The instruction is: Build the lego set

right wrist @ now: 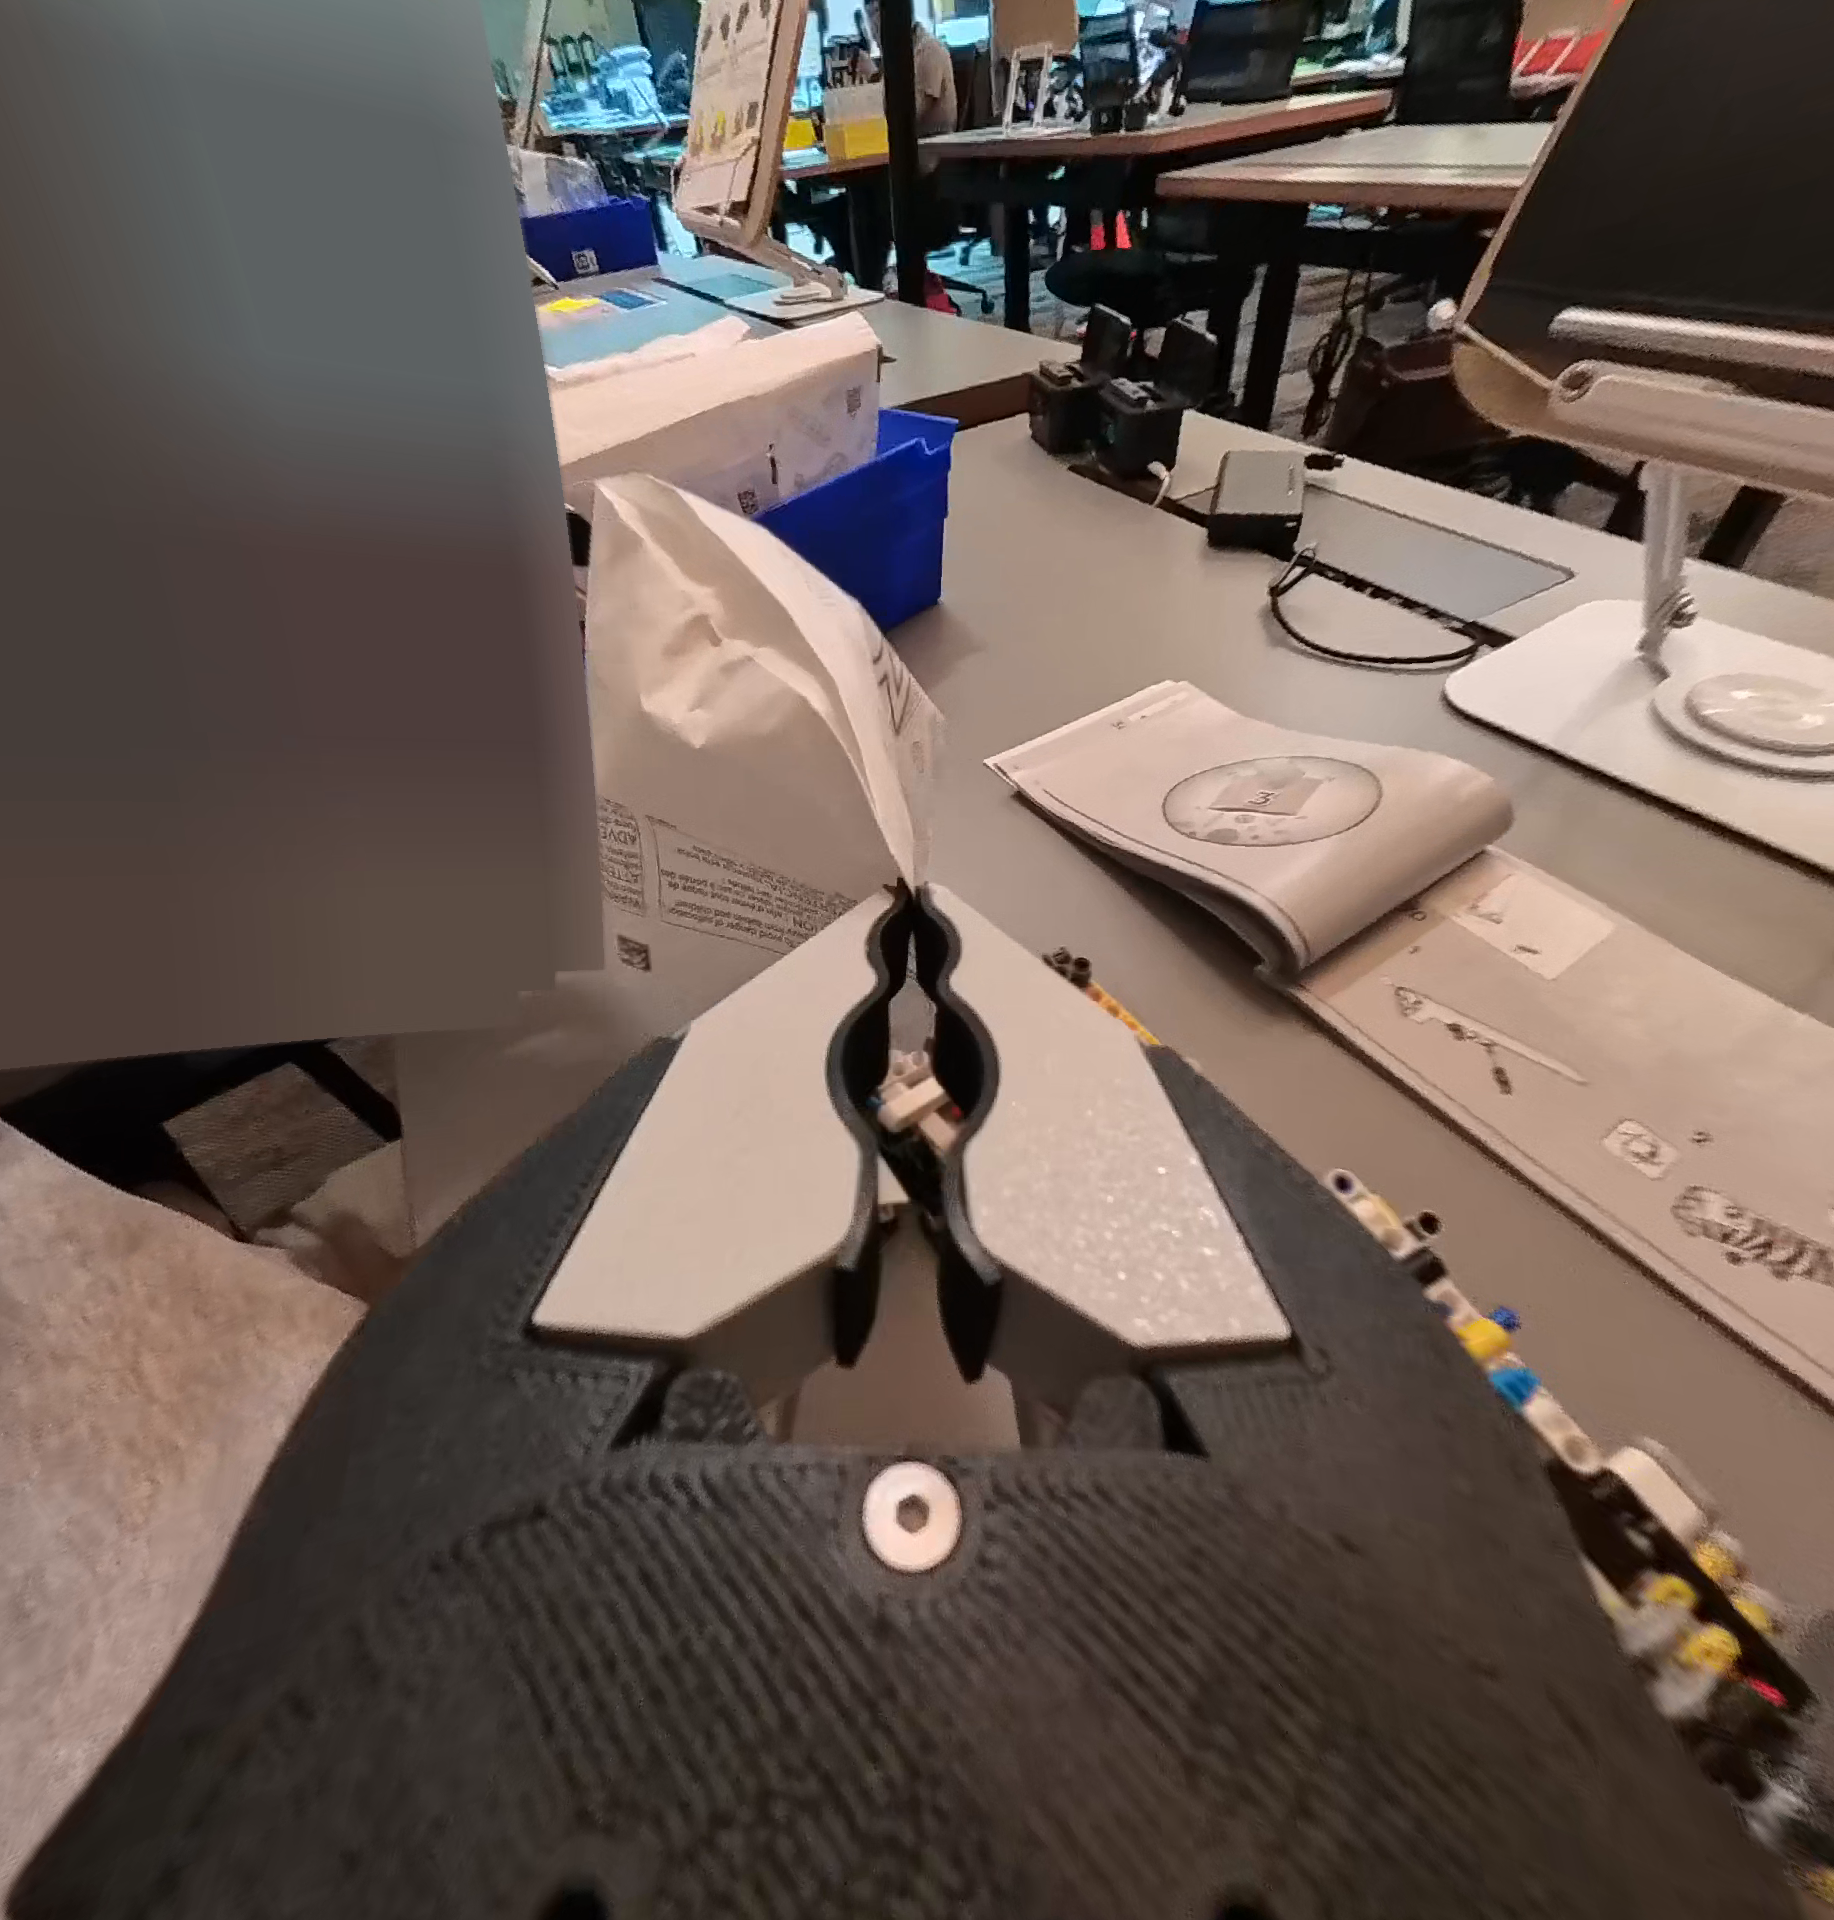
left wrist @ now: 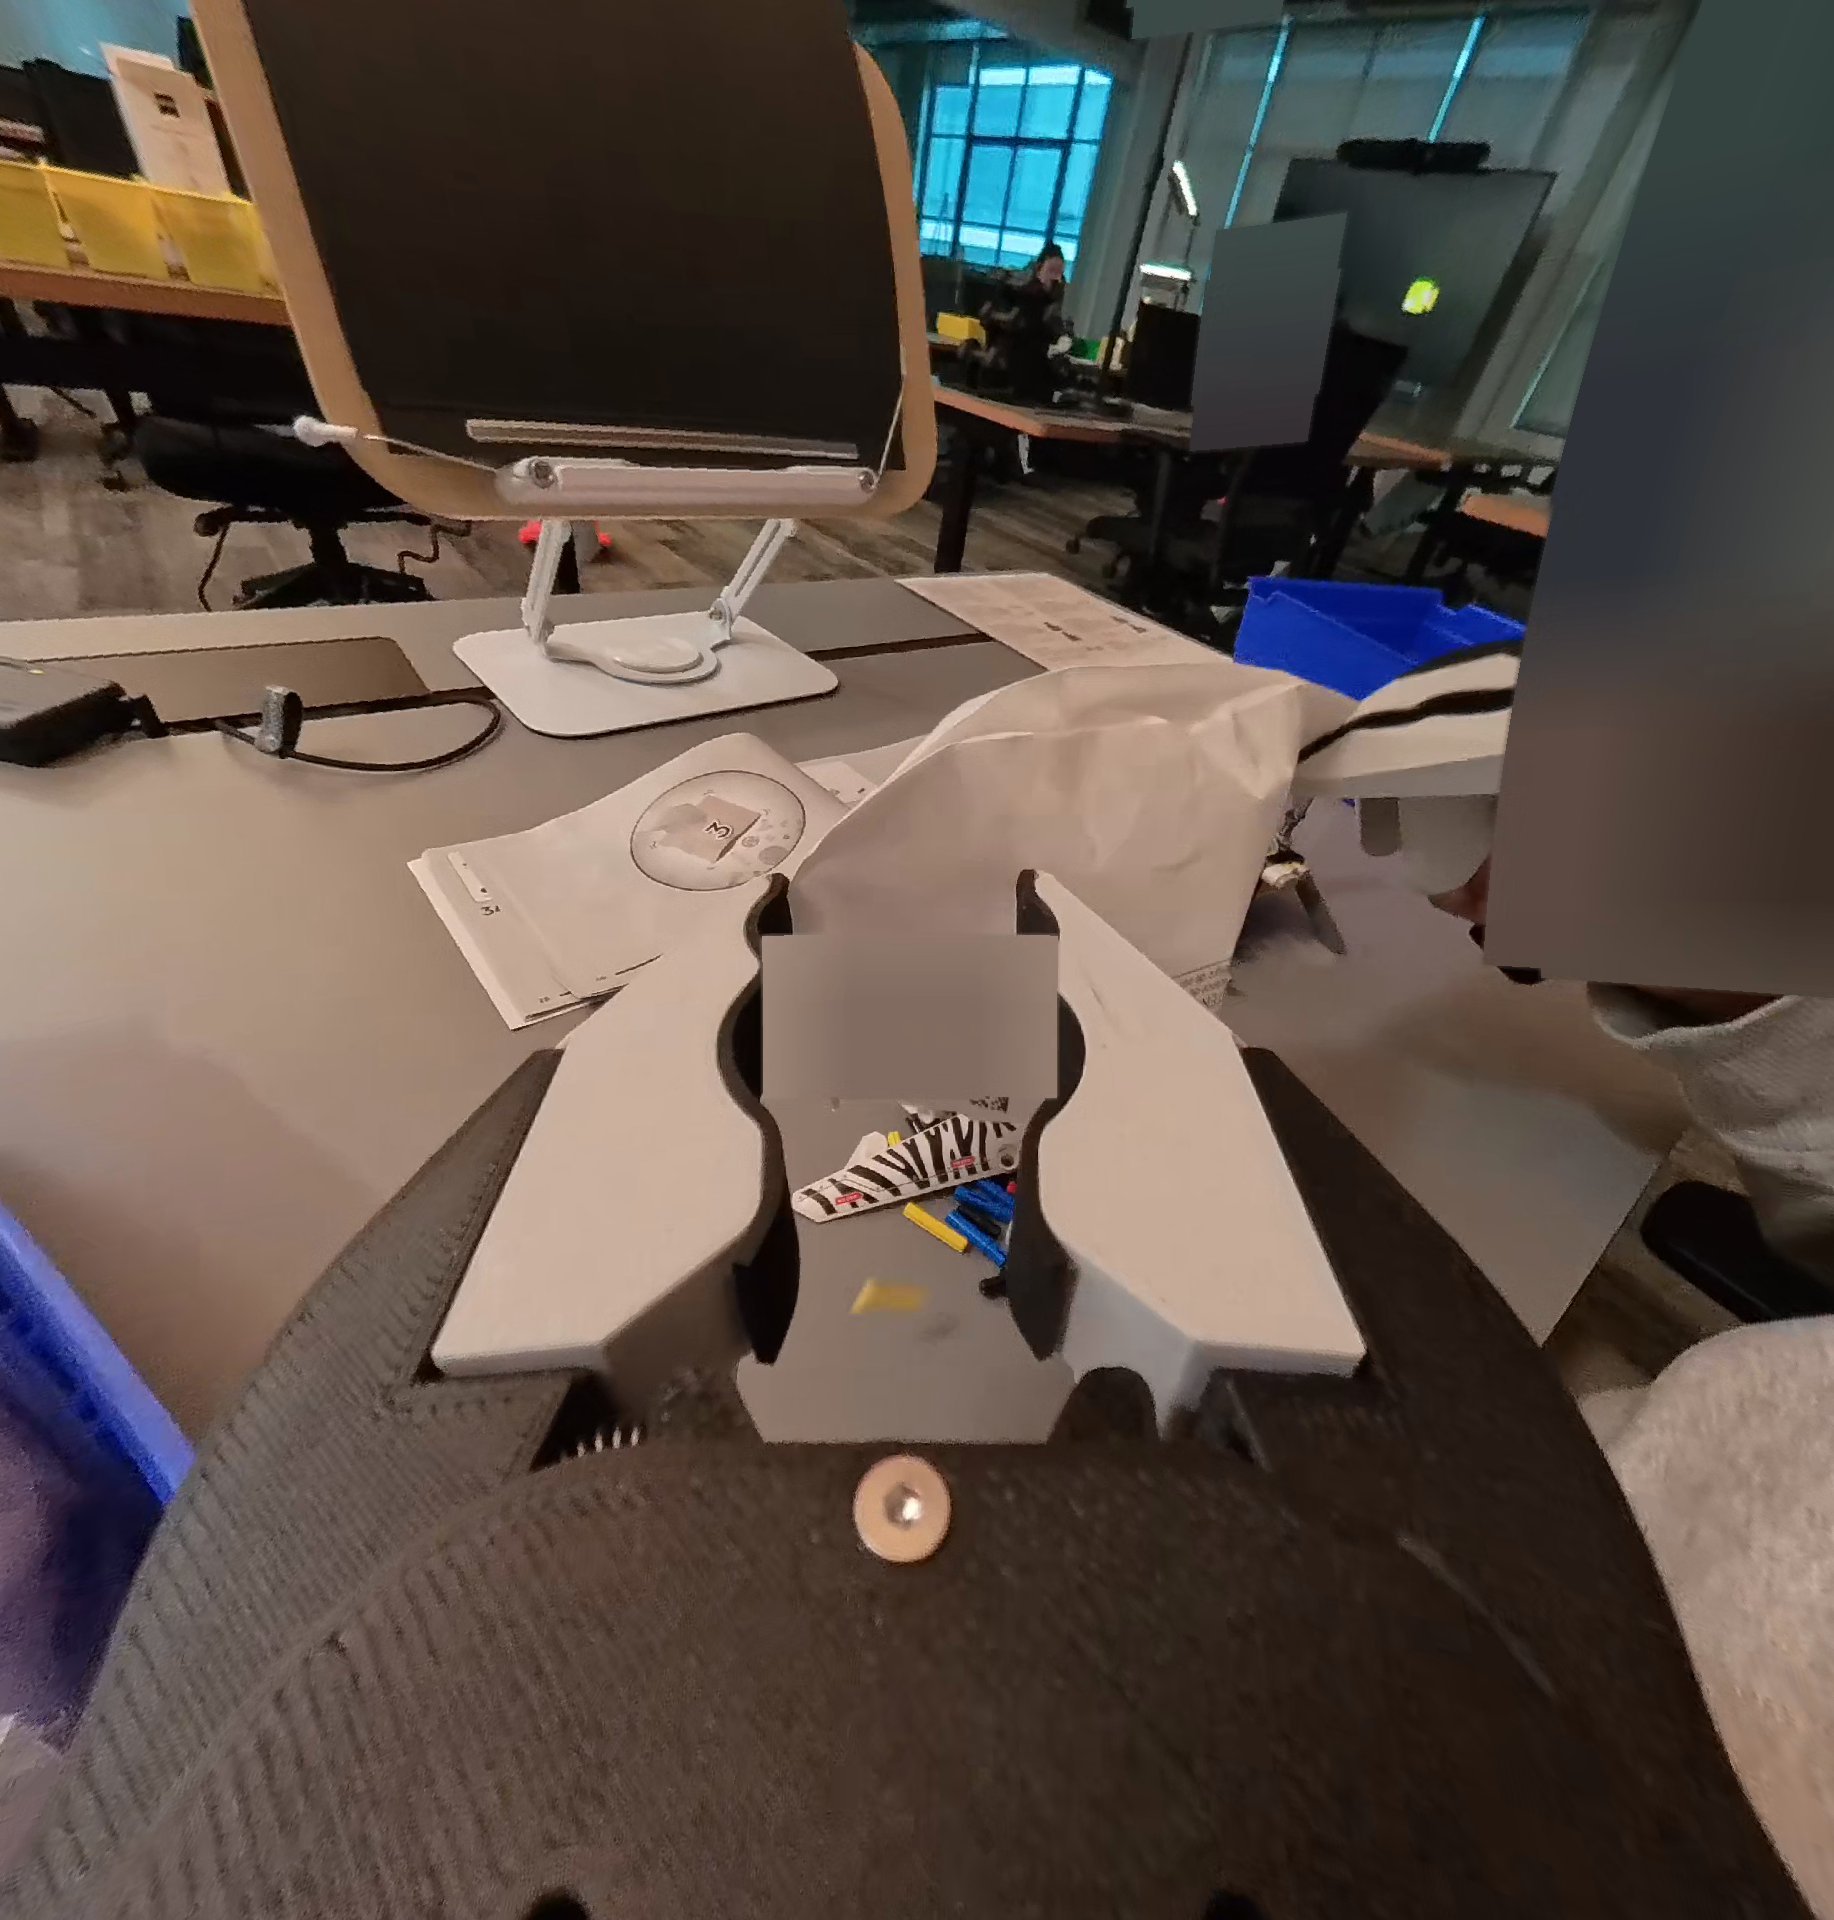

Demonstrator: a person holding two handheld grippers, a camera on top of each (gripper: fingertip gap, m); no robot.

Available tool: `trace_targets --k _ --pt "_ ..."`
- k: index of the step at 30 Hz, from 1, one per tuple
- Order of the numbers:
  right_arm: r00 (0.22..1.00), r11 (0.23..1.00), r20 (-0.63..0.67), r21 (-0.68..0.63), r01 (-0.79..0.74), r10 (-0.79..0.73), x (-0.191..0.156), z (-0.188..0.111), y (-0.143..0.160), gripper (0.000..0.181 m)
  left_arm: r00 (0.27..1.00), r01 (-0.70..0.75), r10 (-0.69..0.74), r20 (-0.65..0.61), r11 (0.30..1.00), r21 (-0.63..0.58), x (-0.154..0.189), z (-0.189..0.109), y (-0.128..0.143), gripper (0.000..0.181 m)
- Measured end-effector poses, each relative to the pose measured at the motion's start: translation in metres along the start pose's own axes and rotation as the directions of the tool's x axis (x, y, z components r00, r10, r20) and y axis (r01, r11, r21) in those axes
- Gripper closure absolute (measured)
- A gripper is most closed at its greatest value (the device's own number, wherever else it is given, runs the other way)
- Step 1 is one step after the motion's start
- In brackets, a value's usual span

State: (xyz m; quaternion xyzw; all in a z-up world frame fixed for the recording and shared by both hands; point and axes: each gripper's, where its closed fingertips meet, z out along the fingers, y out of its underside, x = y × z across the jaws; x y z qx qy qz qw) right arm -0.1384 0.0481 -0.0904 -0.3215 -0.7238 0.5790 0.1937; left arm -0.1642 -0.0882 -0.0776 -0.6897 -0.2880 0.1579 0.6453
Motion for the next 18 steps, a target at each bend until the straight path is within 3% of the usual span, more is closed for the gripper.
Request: trace_targets --k 11,18 --pt "0.998 0.999 -0.045 -0.031 0.042 -0.043 0.007 0.003 0.006 0.181 1.0 0.001 -0.001 0.011 1.0 -0.019 -0.008 -0.002 0.006 0.14" --pt "0.984 0.977 0.078 0.133 -0.169 0.159 0.012 -0.017 -0.015 0.181 0.999 0.019 -0.02 0.033 0.999 0.028 -0.02 -0.02 -0.011 0.14"
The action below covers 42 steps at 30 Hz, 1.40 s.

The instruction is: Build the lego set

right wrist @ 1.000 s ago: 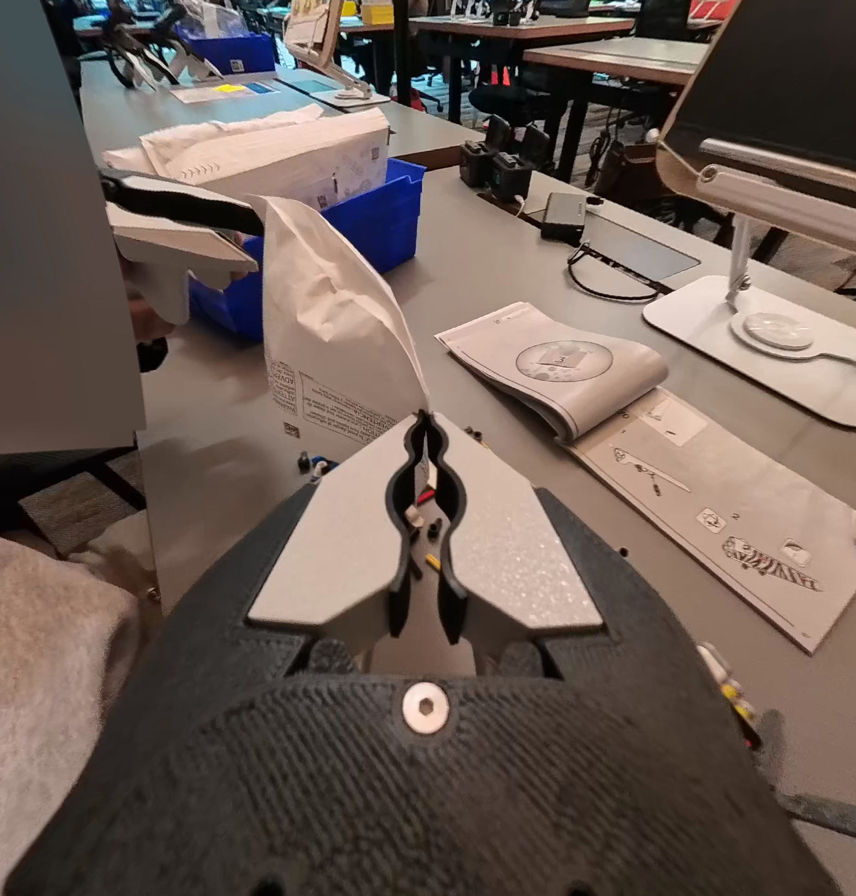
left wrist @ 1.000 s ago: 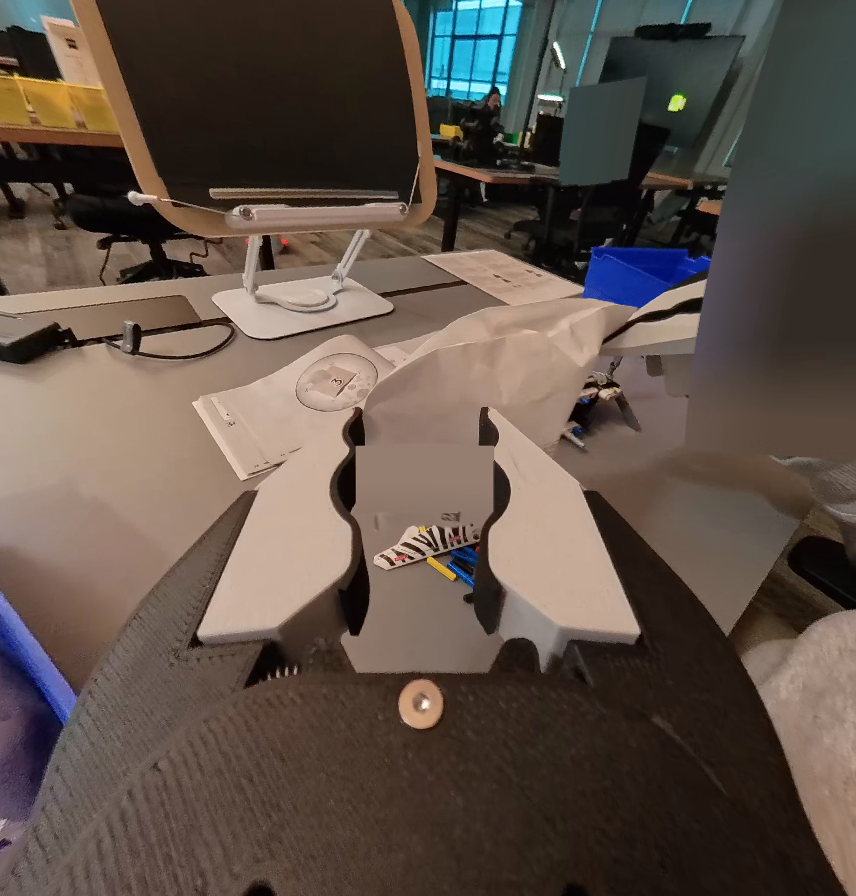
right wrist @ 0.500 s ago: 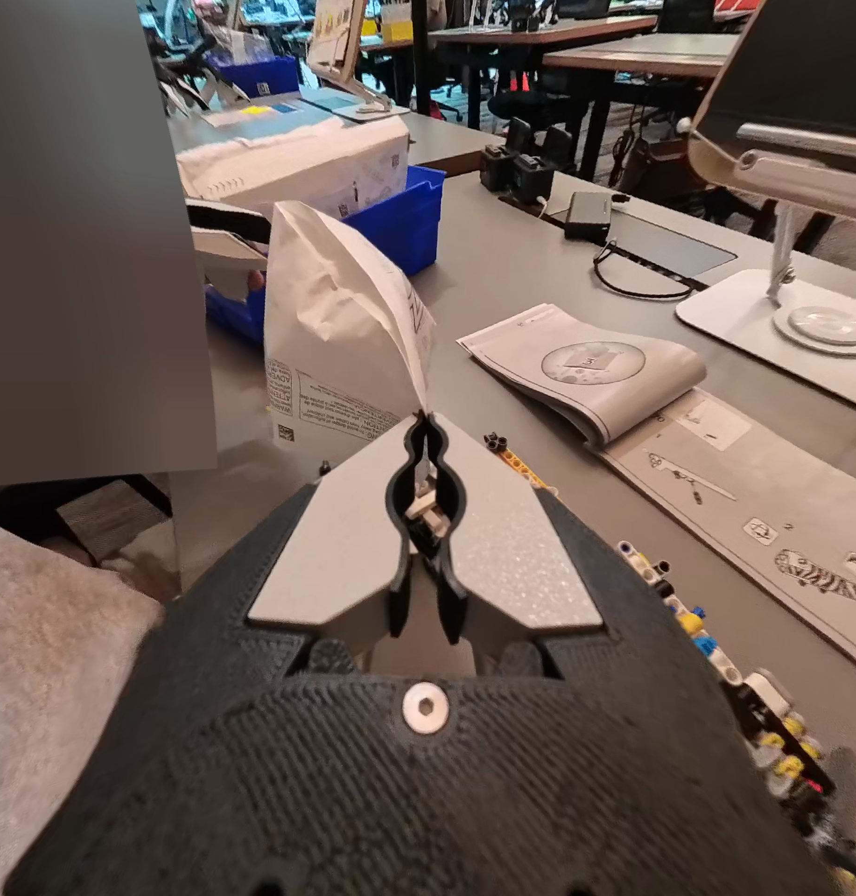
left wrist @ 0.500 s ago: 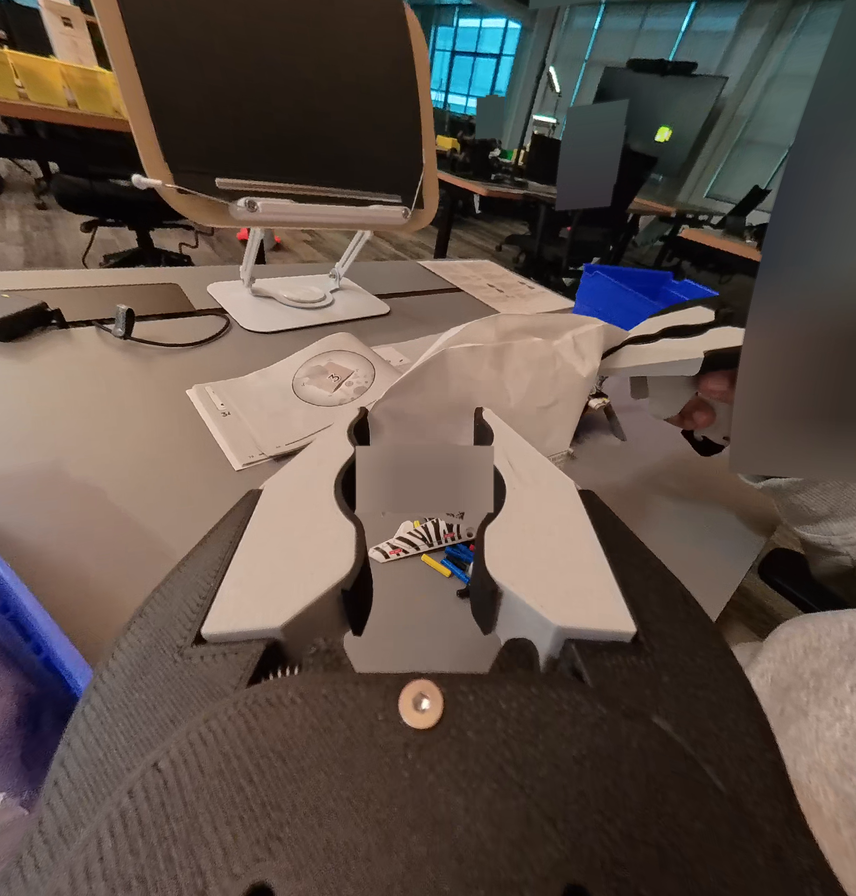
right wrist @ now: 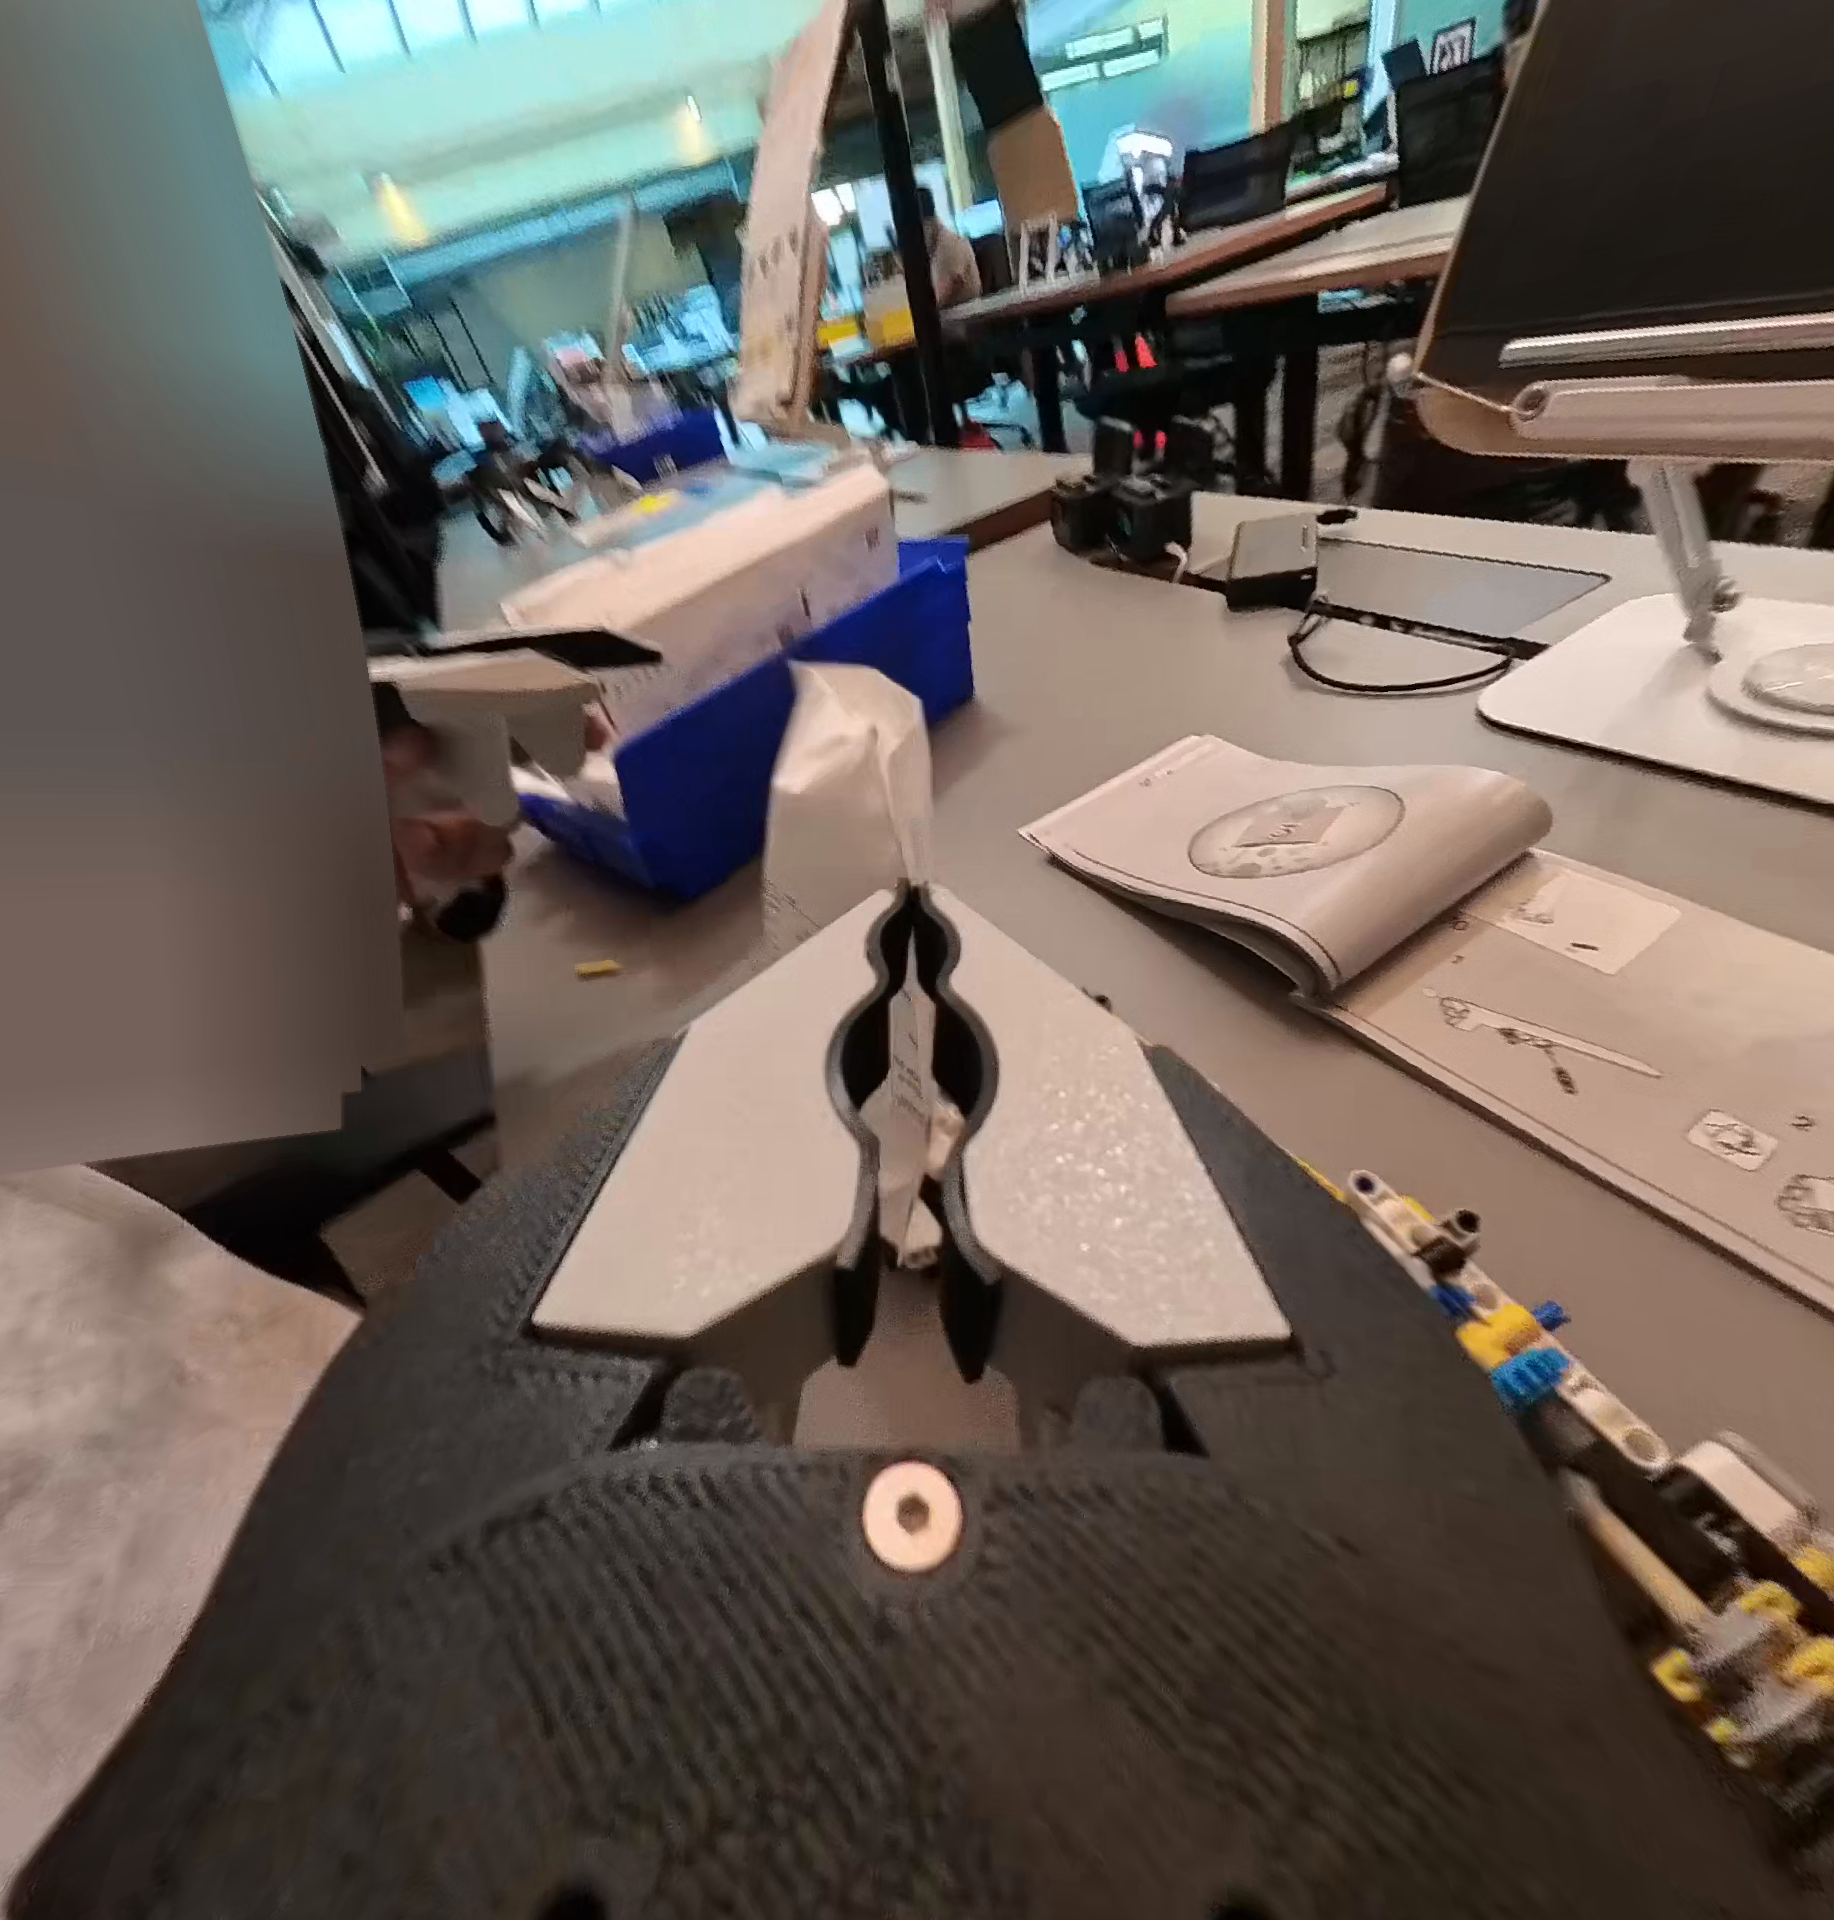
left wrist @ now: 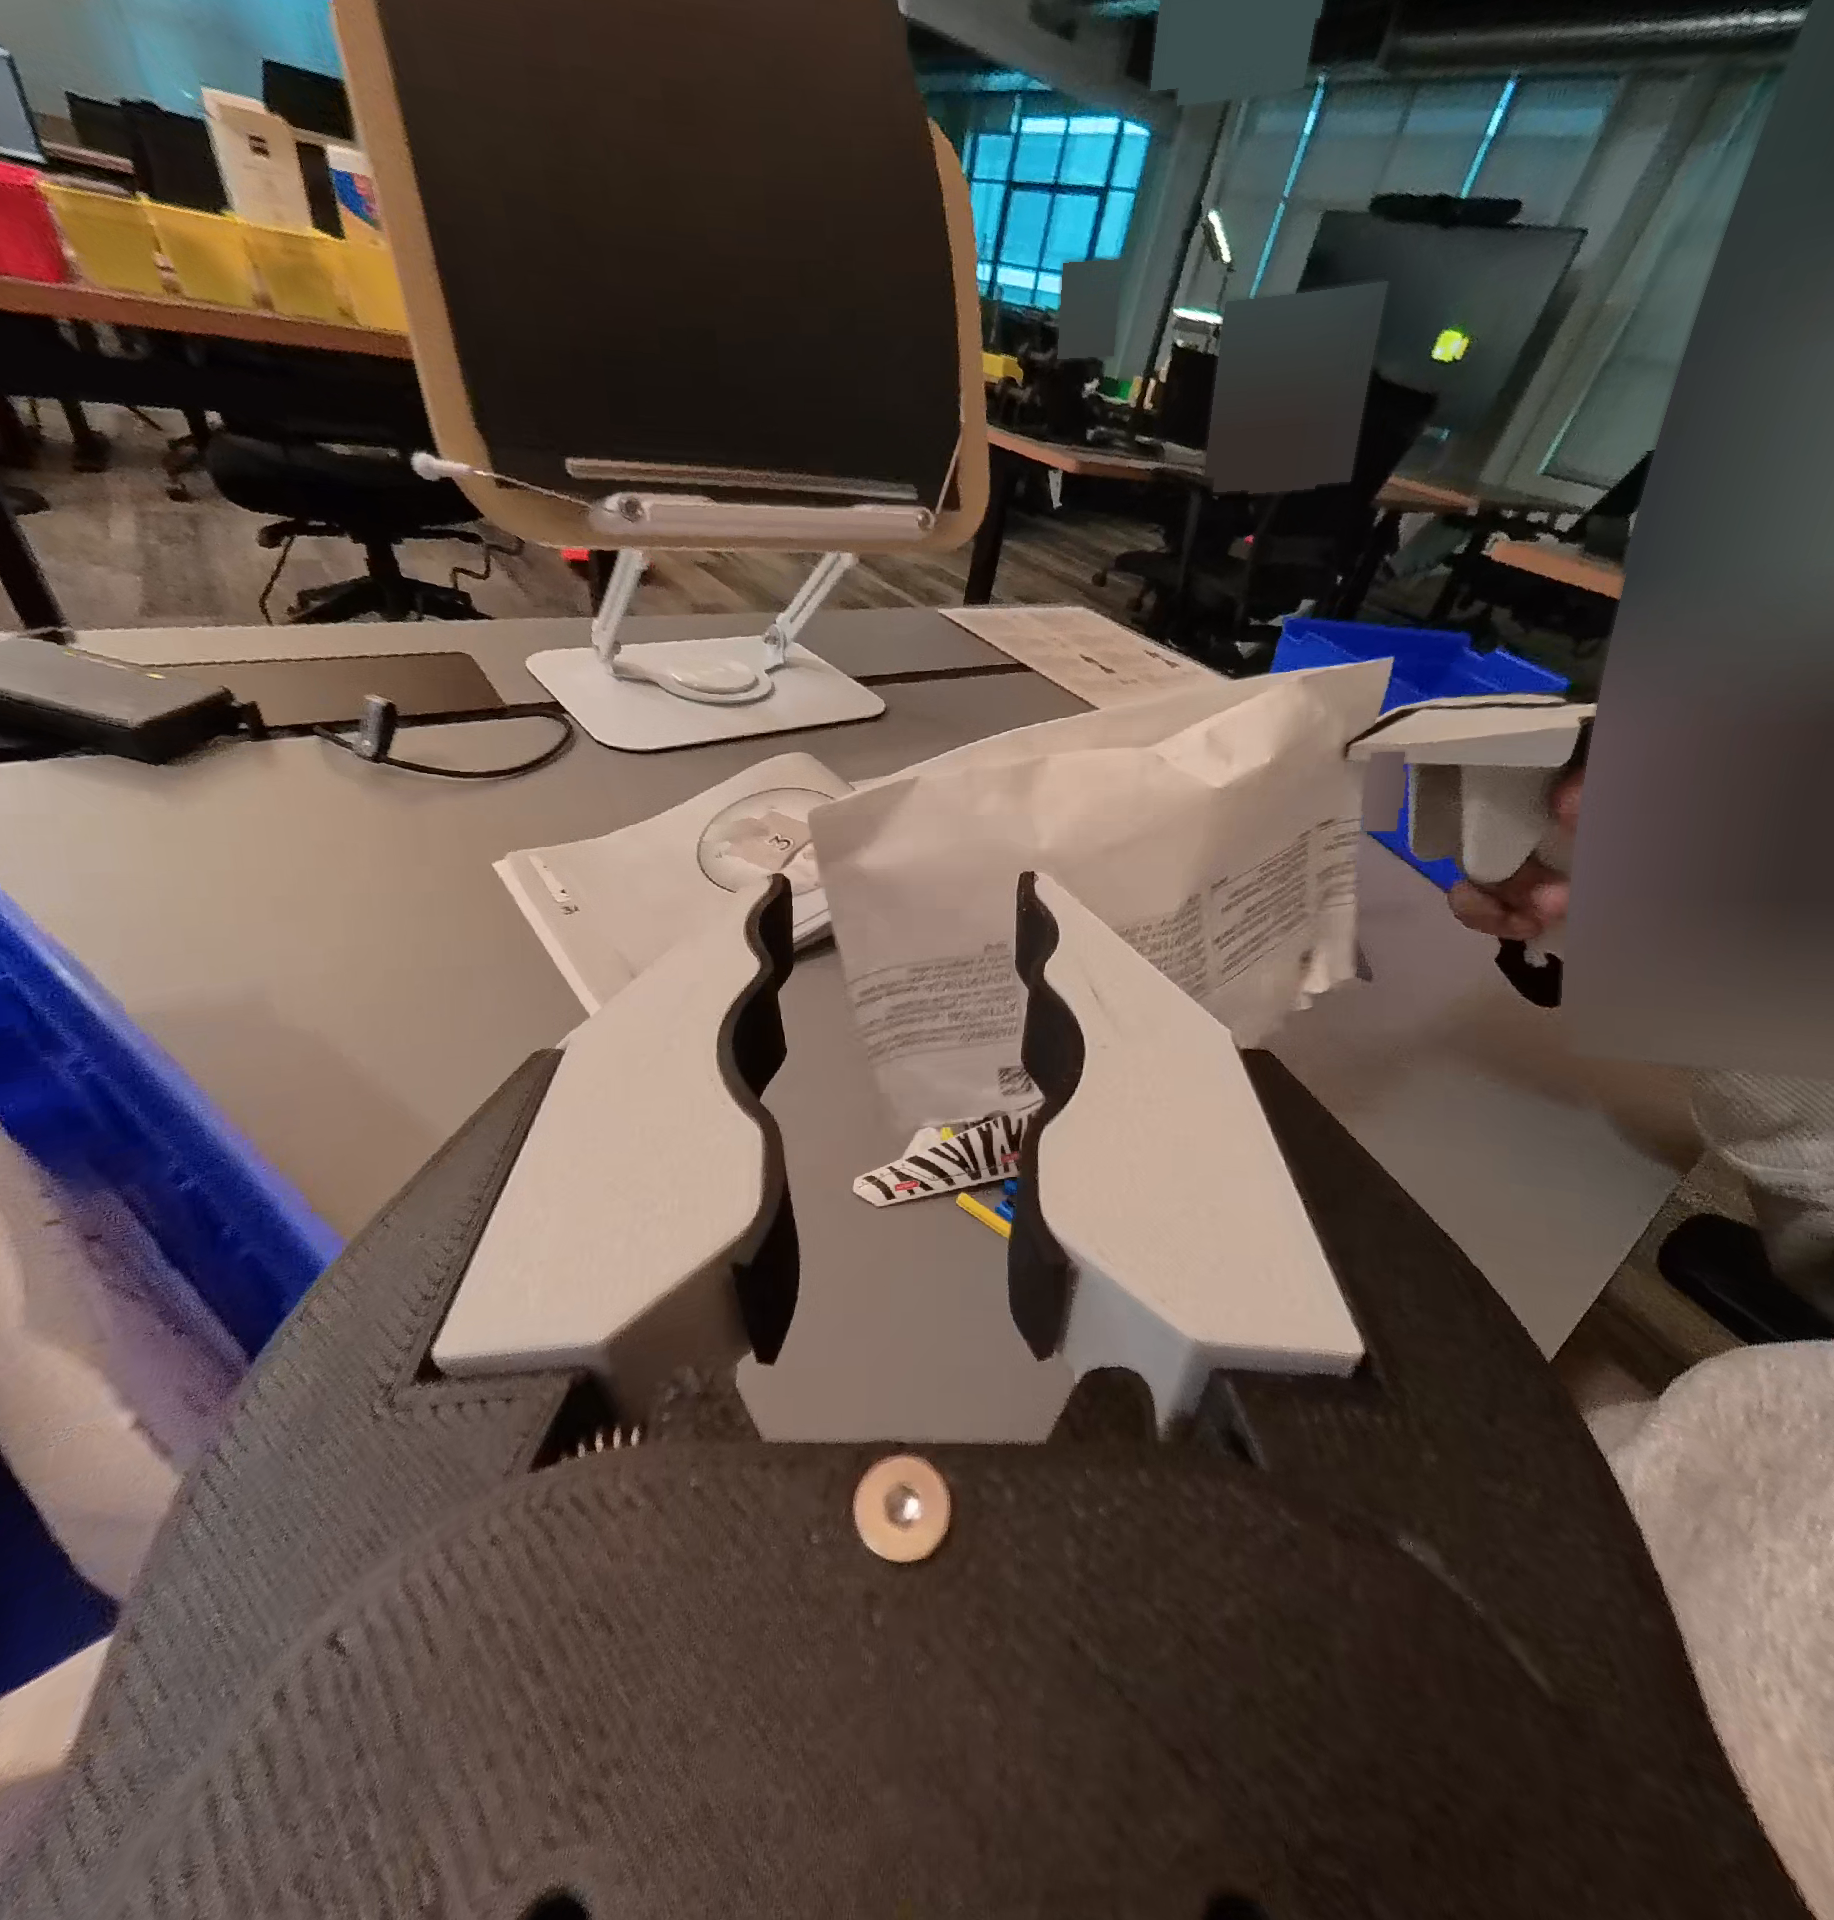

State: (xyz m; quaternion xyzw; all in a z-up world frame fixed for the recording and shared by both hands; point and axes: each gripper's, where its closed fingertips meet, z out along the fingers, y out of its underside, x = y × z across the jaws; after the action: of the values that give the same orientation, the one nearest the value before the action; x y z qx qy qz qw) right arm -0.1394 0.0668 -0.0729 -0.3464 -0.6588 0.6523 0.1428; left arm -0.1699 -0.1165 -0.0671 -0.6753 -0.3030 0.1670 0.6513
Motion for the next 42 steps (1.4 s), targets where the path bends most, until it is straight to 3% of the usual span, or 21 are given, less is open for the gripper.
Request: trace_targets --k 7,9,15,20,33,42 --pt "0.92 0.917 0.291 0.221 -0.331 0.262 -0.002 -0.03 -0.047 0.181 0.999 0.035 -0.034 -0.009 0.999 0.022 -0.001 -0.006 -0.003 0.14" --pt "0.913 0.899 0.306 0.259 -0.352 0.27 0.003 -0.036 -0.055 0.181 0.999 0.034 -0.034 -0.023 0.999 0.018 0.004 -0.003 -0.001 0.14" --pt "0.996 0.973 0.077 0.223 -0.054 0.038 0.003 -0.024 -0.044 0.181 1.0 -0.029 0.029 0.002 1.0 -0.007 0.007 0.004 0.004 0.139" --pt "0.986 0.98 -0.001 0.112 0.167 -0.168 -0.008 -0.009 -0.022 0.181 0.998 -0.065 0.065 0.002 0.997 -0.044 0.01 0.009 0.012 0.136" --pt "0.962 0.969 0.152 0.129 0.209 -0.228 -0.038 -0.009 -0.022 0.181 0.997 -0.033 0.027 -0.076 0.996 -0.082 0.018 0.029 0.027 0.118" --pt "0.969 0.976 0.16 0.134 0.169 -0.19 -0.029 -0.022 -0.024 0.181 0.939 0.093 -0.074 -0.337 0.995 0.04 0.044 0.012 0.012 0.152"
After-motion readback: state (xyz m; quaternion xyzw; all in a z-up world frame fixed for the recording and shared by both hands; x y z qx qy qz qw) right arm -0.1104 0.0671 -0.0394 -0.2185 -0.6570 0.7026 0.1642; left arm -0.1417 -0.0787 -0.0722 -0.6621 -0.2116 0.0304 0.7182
